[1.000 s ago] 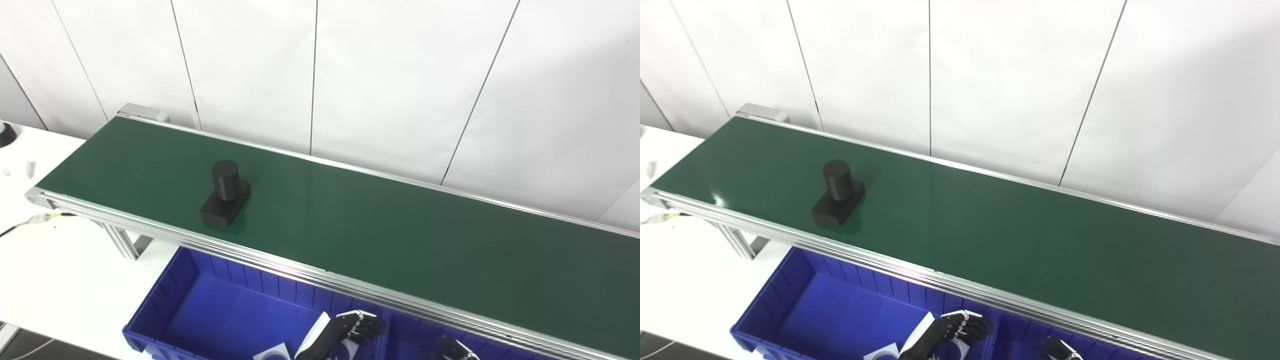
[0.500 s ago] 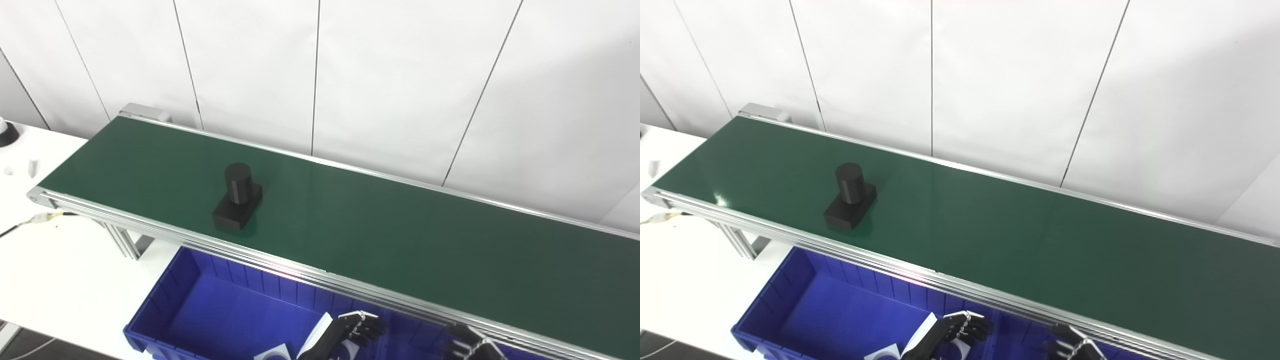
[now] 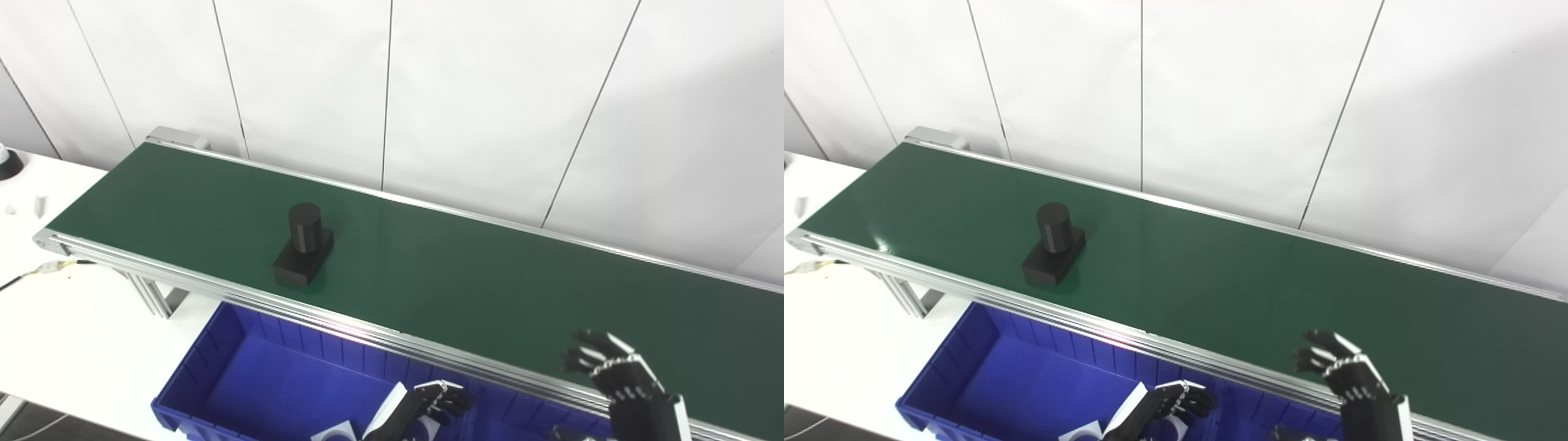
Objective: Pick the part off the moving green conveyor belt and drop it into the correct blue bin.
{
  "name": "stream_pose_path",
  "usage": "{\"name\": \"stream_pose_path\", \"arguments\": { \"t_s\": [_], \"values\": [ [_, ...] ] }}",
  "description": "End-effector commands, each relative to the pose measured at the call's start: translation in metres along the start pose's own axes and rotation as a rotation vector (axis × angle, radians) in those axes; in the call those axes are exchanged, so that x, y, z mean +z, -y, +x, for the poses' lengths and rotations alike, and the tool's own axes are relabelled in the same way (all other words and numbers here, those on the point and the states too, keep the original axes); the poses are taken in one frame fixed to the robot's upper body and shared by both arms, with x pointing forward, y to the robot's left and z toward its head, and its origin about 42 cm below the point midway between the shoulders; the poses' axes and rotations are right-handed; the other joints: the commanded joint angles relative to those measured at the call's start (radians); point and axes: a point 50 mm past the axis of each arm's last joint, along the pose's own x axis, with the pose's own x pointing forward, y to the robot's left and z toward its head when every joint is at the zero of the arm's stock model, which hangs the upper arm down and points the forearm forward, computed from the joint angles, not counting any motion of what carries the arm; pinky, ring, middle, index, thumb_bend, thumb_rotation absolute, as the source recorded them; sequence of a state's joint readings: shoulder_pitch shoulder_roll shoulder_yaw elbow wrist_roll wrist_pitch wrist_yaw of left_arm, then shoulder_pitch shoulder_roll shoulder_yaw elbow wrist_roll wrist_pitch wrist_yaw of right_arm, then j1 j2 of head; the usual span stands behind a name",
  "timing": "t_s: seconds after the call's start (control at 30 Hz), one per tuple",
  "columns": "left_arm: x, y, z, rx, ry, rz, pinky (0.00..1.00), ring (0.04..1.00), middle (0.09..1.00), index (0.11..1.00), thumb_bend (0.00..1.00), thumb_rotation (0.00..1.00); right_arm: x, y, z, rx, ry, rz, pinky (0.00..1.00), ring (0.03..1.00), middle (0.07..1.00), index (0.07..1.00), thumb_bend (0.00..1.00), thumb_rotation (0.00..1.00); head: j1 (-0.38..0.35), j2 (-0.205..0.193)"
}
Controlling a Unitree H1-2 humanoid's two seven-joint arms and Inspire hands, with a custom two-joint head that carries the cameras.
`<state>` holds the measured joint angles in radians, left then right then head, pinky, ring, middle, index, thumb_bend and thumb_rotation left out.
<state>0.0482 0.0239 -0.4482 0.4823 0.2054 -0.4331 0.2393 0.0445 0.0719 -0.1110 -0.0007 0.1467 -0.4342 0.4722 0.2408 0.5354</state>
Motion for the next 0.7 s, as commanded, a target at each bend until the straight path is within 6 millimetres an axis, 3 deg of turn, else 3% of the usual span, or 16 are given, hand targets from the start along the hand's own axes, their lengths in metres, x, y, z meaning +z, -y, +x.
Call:
{"name": "stream_pose_path", "arguments": {
  "t_s": [0.0, 0.2, 0.67],
  "values": [
    [0.011, -0.004, 0.007, 0.017, 0.070, -0.015, 0.59, 0.668, 0.698, 0.692, 0.82, 0.09, 0.007, 0.003, 0.017, -0.012, 0.066, -0.038, 0.60, 0.676, 0.769, 0.746, 0.77, 0.18, -0.022, 0.011],
    [0.016, -0.004, 0.007, 0.015, 0.087, -0.025, 0.60, 0.675, 0.699, 0.691, 0.82, 0.08, -0.003, 0.008, 0.041, -0.057, 0.040, -0.102, 0.58, 0.667, 0.758, 0.744, 0.76, 0.09, -0.049, 0.021],
    [0.019, -0.009, 0.007, 0.013, 0.098, -0.037, 0.61, 0.673, 0.696, 0.686, 0.82, 0.09, -0.019, 0.008, 0.100, -0.041, 0.022, -0.164, 0.57, 0.669, 0.748, 0.754, 0.80, 0.16, -0.104, 0.022]
  ]
}}
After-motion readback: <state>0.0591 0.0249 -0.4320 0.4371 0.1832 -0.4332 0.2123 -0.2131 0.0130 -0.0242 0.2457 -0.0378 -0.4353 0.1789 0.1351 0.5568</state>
